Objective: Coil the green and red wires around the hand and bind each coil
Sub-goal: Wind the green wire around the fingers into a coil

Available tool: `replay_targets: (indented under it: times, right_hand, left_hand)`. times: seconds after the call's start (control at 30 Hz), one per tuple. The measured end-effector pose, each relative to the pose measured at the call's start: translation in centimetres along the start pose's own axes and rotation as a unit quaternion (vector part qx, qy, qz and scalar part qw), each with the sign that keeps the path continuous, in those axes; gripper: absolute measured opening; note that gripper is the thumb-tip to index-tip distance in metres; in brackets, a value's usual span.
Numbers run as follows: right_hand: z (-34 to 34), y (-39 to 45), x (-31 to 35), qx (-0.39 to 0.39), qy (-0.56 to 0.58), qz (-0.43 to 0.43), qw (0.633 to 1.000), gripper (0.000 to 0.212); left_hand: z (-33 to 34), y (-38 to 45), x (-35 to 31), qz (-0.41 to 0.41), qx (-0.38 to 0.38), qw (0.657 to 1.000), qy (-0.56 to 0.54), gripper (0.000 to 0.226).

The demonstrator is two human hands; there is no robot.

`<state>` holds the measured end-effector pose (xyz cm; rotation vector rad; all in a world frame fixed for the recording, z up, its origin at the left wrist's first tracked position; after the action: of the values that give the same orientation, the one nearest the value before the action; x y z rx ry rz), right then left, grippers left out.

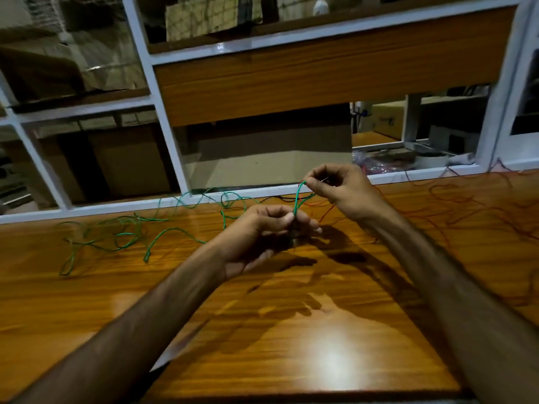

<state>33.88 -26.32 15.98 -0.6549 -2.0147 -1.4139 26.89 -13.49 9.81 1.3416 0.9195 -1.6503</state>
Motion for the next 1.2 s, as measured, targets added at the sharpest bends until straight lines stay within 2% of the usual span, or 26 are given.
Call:
replay_targets:
  times: [0.07, 0.17, 0.27, 0.33, 0.43, 0.53, 0.7, 0.83, 1.03, 1.17, 1.2]
  right_hand:
    - [-0.3, 0.2, -0.4, -0.002, -0.003, 0.000, 1.000, 0.009]
    - [-0.2, 0.3, -1.1, 0.005, -0.012, 0.004, 1.000, 0.006]
    - [0.5, 0.4, -1.4, 0.011, -0.015, 0.012, 1.000, 0.004]
    - [1.3, 0.3, -1.4, 0.023, -0.018, 0.021, 0.999, 0.005]
    - [2.5, 0.0, -1.0, 0.050, -0.026, 0.017, 0.998, 0.006]
    - [3.5, -0.4, -0.2, 0.074, -0.042, 0.004, 0.996, 0.007]
    - [4.1, -0.4, 2.7, 0.064, -0.187, -0.104, 0.975, 0.012]
    - [5.8, -1.0, 4.9, 0.103, -0.227, -0.163, 0.955, 0.032]
    - [6.2, -1.1, 4.3, 0.126, -0.232, -0.145, 0.954, 0.033]
    - [6.7, -1.1, 4.1, 0.166, -0.262, -0.134, 0.941, 0.005]
    - [6.8, -1.1, 4.0, 0.172, -0.262, -0.129, 0.941, 0.010]
  left_hand:
    - [1.5, 0.5, 0.2, -0.029, 0.053, 0.997, -0.056, 0.031]
    - [2.5, 0.9, 0.9, -0.068, 0.089, 0.988, -0.107, 0.049]
    - [3.0, 0.6, 1.6, -0.086, 0.128, 0.978, -0.143, 0.044]
    - [2.7, 0.4, 2.1, -0.089, 0.134, 0.978, -0.136, 0.039]
    - [2.5, 0.3, 2.7, -0.095, 0.132, 0.980, -0.118, 0.064]
    - [1.9, 0.3, 3.1, -0.095, 0.117, 0.983, -0.101, 0.074]
    - [0.2, 0.1, 2.3, -0.074, 0.072, 0.990, -0.097, 0.077]
    - [-0.9, 0.1, 1.9, -0.059, 0.042, 0.992, -0.104, 0.076]
    - [0.2, 0.0, 3.3, -0.117, 0.085, 0.987, -0.066, 0.065]
    - [1.1, -0.7, 3.5, -0.145, 0.137, 0.978, -0.057, 0.064]
    - [1.1, -0.9, 3.6, -0.153, 0.150, 0.975, -0.057, 0.064]
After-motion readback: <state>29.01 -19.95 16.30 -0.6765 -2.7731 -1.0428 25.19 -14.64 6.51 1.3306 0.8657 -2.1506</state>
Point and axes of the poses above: each hand's wrist, its own y-axis towards the middle knuckle, its own z-axis out of the palm, x = y × z, the point moved 10 cm from there along y, towards the middle knuckle, and after that the axes turned 7 degrees about -z, right-handed, at the moved point
